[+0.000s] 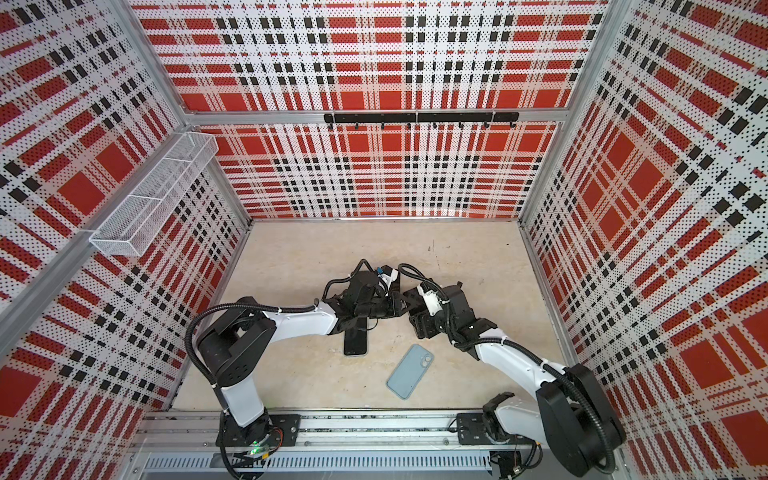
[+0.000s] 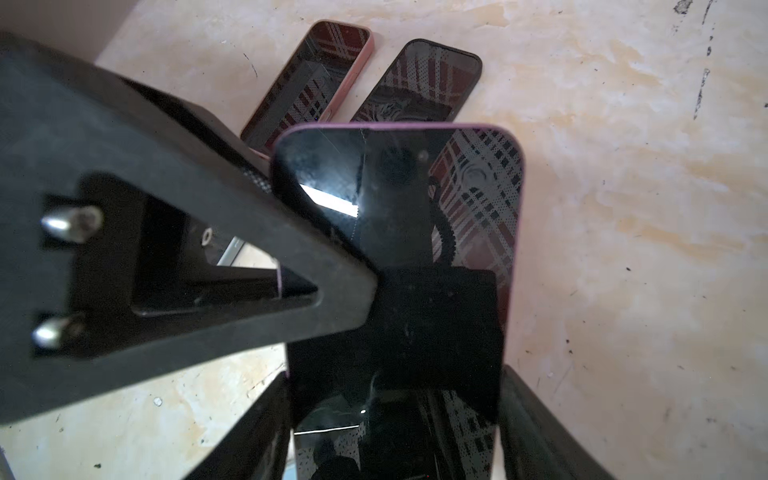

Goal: Put the phone into the phone case
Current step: 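Lift the purple-edged phone upright off the table with both grippers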

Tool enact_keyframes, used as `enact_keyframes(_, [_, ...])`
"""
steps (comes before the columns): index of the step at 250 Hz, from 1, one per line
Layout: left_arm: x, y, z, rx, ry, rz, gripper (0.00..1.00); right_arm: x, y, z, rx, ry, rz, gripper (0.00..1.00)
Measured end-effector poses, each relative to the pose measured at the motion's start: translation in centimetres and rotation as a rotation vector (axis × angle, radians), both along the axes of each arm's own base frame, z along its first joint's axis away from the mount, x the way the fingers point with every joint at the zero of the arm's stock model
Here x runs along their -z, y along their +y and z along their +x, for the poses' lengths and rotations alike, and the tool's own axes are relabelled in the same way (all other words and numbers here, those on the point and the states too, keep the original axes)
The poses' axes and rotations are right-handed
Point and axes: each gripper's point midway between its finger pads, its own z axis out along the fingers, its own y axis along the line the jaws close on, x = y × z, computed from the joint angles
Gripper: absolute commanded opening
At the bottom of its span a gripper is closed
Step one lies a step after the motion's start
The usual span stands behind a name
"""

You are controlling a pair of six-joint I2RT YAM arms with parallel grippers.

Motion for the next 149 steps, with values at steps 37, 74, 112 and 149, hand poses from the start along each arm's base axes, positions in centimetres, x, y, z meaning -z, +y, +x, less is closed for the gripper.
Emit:
enact_keyframes(37, [0.1, 0.1, 0.3, -0.020, -0.001, -0.003, 0.03, -0.2, -0.1, 0.3, 0.017, -0.006, 0.004, 0.51])
enact_keyframes(74, [0.8, 0.9, 0.6, -0.052, 0.042, -0.009, 0.01, -1.6, -0.4, 0.7, 0.051, -0.051, 0.017, 0.62])
enact_keyframes(112, [-0.5, 2.0, 1.4, -0.088, 0.046, -0.035, 0.01, -5.3, -1.1, 0.6, 0.093, -0.143, 0.065, 0.71])
enact_keyframes(149, [-4.7, 3.8, 3.0, -0.133, -0.017, -0.101, 0.01, -9.8, -1.9, -0.3, 0.129, -0.203, 0.141, 0.80])
